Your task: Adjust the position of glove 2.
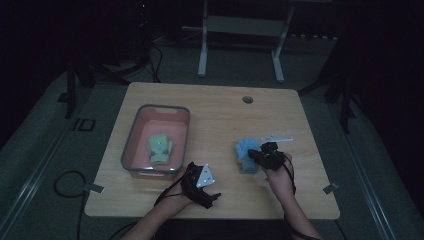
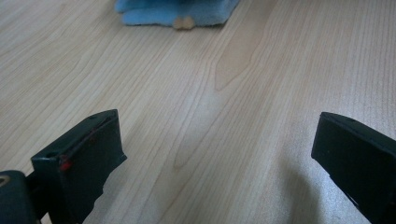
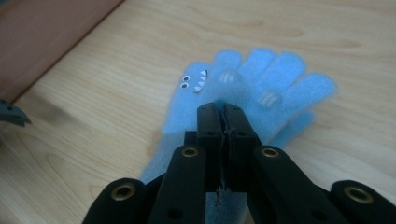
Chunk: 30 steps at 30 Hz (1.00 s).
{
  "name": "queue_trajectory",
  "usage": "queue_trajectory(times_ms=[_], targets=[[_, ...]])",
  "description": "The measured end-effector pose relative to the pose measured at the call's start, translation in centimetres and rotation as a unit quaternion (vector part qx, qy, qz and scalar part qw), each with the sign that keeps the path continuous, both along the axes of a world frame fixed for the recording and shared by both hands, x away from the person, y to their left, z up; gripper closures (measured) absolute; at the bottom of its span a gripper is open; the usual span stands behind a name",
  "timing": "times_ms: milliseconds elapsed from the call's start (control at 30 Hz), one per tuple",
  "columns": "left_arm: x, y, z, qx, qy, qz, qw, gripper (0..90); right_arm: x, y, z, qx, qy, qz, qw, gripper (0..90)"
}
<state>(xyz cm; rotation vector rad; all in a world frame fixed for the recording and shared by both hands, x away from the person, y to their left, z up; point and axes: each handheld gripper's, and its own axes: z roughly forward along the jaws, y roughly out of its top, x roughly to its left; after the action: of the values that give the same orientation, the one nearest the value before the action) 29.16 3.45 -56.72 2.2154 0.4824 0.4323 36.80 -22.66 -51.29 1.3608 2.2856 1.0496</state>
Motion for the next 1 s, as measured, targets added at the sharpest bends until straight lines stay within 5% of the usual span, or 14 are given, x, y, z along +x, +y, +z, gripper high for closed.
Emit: queue_trajectory(times_ms=[333, 667, 1000], targets=[[0.0, 0.0, 0.1, -0.002, 0.0, -0.003, 1.0, 2.2, 0.4, 0.0, -1.6, -0.017, 0.021, -0.004, 0.9996, 85.9], [-0.1, 0.1, 0.4, -0.034, 0.014, -0.01, 0.9993, 2.2, 0.5, 0.1, -2.7, -0.016, 0.028, -0.014, 0.9994, 82.4], [-0.2, -0.5, 0.7, -0.034, 0.007, -0.009, 0.9994, 2.3, 0.2, -0.1, -1.6, -0.019, 0.019, -0.008, 0.9996, 70.9]])
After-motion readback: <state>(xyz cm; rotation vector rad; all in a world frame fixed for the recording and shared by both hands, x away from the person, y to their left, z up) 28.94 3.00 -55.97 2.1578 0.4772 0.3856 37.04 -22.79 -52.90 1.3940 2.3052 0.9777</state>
